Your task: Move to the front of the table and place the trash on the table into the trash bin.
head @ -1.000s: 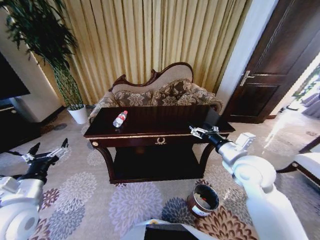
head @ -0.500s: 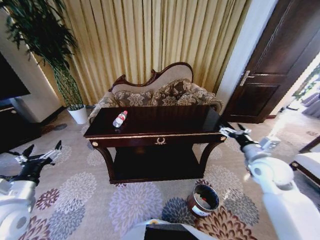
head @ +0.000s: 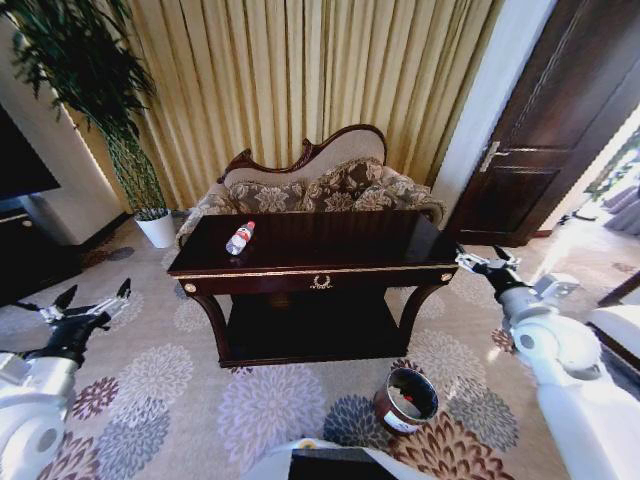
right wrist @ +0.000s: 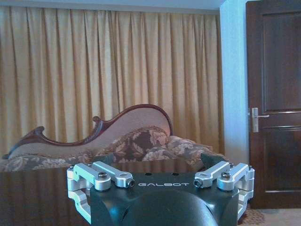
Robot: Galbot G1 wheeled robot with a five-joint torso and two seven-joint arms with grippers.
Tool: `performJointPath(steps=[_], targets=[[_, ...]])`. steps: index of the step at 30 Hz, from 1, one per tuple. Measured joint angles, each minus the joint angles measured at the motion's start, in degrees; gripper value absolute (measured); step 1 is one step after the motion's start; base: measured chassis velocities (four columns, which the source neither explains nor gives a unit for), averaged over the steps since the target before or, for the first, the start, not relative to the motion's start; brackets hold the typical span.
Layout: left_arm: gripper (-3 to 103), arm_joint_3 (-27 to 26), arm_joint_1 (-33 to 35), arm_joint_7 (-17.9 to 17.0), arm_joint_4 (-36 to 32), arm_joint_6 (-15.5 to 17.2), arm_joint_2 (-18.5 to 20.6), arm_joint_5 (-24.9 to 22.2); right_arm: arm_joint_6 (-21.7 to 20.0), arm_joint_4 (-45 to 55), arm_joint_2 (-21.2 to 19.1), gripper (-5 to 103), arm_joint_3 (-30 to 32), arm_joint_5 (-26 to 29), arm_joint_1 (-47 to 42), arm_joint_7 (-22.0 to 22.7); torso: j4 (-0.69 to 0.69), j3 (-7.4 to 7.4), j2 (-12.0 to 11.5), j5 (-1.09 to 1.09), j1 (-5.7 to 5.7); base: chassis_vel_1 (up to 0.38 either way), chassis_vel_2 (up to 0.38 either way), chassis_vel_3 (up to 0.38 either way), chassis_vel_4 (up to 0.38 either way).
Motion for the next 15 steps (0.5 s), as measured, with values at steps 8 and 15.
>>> performJointPath(steps=[8, 15], targets=[[100, -0.04, -0.42, 0.06, 0.09, -0.02, -0.20, 0.02, -1.43, 1.31, 1.87, 100, -2.88, -2.30, 1.26, 0.00, 0.00, 0.00, 0.00, -0.01, 0.00, -0.029, 0.018, 0.021, -0.028], [100, 0.30, -0.60, 0.15, 0.16, -0.09, -0.64, 0.09, -1.52, 1.50, 1.88, 100, -3.11, -2.67, 1.40, 0.00, 0.00, -0.01, 0.00, -0.01, -0.01, -0.099, 0.083, 0.090, -0.090]])
